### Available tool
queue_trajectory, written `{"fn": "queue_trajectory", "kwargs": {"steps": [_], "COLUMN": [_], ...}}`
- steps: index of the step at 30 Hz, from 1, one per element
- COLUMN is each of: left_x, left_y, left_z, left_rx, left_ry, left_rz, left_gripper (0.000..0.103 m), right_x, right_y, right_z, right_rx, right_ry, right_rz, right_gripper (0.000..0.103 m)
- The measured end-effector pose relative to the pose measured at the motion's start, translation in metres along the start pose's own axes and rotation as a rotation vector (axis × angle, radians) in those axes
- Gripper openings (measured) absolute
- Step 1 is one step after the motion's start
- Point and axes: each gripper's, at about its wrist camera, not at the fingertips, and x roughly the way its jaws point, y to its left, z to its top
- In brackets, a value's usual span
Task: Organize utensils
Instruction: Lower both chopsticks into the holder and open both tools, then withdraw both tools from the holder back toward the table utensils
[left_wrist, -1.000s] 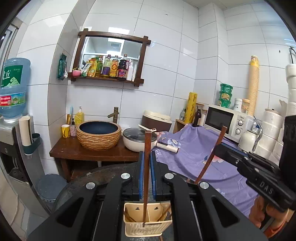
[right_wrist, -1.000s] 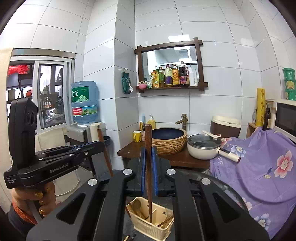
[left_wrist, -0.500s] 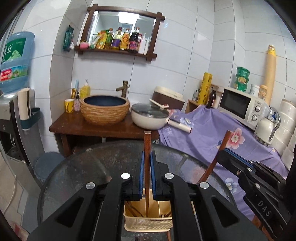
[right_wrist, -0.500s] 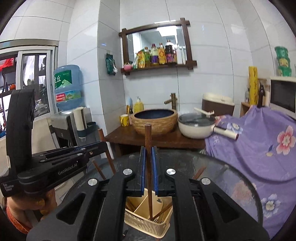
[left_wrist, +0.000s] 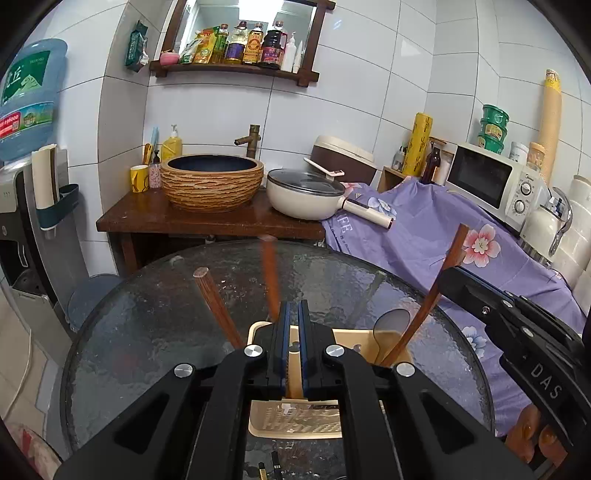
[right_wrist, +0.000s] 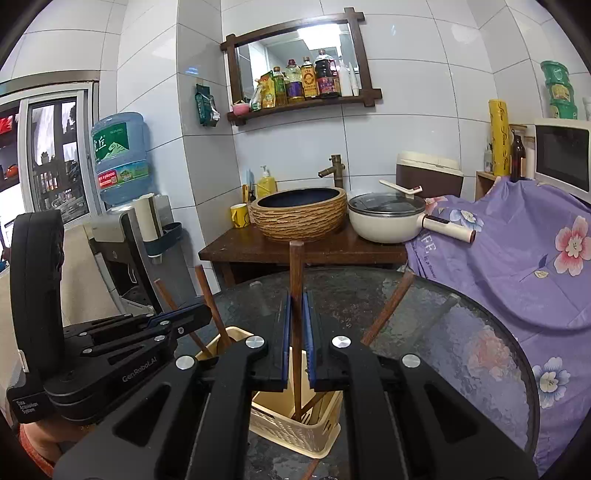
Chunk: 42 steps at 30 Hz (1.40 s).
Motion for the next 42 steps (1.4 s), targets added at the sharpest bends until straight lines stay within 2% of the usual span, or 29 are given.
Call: {"fn": "queue_trajectory", "kwargs": {"steps": [5,6,7,8,9,10,14,16,19,22,27,32,36,42], "left_x": [-0.003,-0.005,-0.008,-0.011,-0.016,-0.019,-0.030,-0.031,-0.033,-0.029,-0.018,-0.014,-0.009,-0.008], "left_y": [-0.001,-0.002,-0.003,-0.002,-0.001,0.000,0.004,0.008,0.017,0.025,0.039,0.047,0.048,0.048], "left_z": [-0.001,-0.002,-0.003,-0.005,-0.008,-0.011,-0.033,-0.043,-0.068,-0.092,-0.133,-0.164,-0.179,-0.187], "left_rx": [0.005,0.013,0.018,0.018,0.014,0.008,0.005,0.000,-0.015,-0.008,-0.025,-0.040,-0.042,-0.045], "left_ry": [-0.011,-0.016,-0.023,-0.032,-0.043,-0.053,-0.050,-0.028,0.009,0.068,0.186,0.268,0.309,0.315], "left_rz": [-0.010,-0.013,-0.013,-0.011,-0.010,-0.011,0.003,0.008,0.028,0.072,0.092,0.091,0.088,0.099], "left_gripper": [0.005,0.006,0.014,0.020,0.037,0.049,0.054,0.064,0.068,0.069,0.066,0.050,0.042,0.042], "right_x": [-0.004,-0.005,-0.007,-0.009,-0.014,-0.018,-0.030,-0.034,-0.038,-0.040,-0.034,-0.023,-0.016,-0.012], "right_y": [-0.005,-0.005,-0.005,-0.005,-0.005,-0.005,-0.005,-0.006,-0.007,-0.009,-0.008,-0.003,-0.004,0.008], "right_z": [-0.002,-0.002,-0.003,-0.004,-0.006,-0.009,-0.022,-0.034,-0.055,-0.079,-0.123,-0.167,-0.191,-0.207], "right_rx": [0.010,0.006,-0.001,-0.004,-0.003,-0.001,-0.007,-0.013,-0.026,-0.014,-0.008,0.000,0.045,0.065], "right_ry": [-0.034,-0.038,-0.042,-0.046,-0.057,-0.070,-0.052,-0.022,0.030,0.083,0.191,0.293,0.353,0.413], "right_rz": [-0.011,-0.014,-0.018,-0.019,-0.021,-0.024,-0.037,-0.047,-0.057,-0.064,-0.067,-0.045,-0.024,-0.069], "right_gripper": [0.008,0.014,0.027,0.035,0.047,0.048,0.048,0.048,0.048,0.048,0.048,0.048,0.048,0.048]}}
